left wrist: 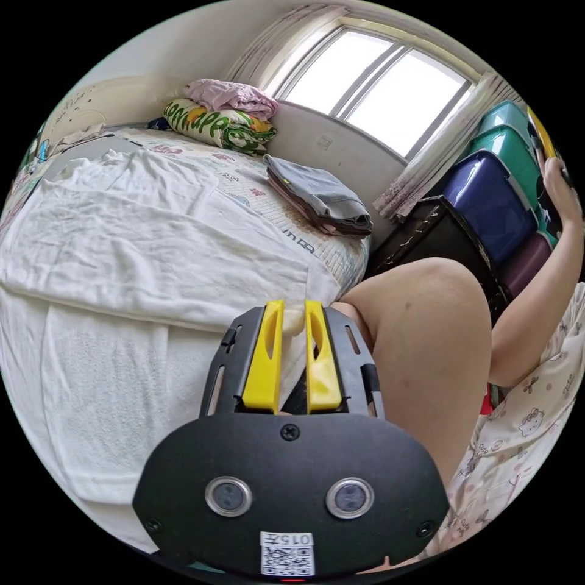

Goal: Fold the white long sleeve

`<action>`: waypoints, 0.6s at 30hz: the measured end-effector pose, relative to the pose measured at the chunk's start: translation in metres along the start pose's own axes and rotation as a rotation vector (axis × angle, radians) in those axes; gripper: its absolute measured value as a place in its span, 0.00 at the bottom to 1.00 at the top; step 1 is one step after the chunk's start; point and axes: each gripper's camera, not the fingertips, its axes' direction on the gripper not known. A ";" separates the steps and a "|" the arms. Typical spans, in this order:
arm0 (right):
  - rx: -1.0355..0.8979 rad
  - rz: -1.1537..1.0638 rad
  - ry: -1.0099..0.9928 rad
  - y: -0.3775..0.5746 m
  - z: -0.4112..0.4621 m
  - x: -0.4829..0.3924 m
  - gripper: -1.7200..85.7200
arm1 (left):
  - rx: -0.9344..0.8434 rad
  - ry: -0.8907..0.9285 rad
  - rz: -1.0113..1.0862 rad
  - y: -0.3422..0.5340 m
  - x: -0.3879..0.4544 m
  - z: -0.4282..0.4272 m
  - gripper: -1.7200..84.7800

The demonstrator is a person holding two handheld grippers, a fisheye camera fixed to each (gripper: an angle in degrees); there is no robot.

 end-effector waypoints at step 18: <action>-0.134 -0.230 -0.037 0.035 0.140 0.038 0.01 | 0.288 -0.324 0.020 -0.214 -0.036 -0.125 0.12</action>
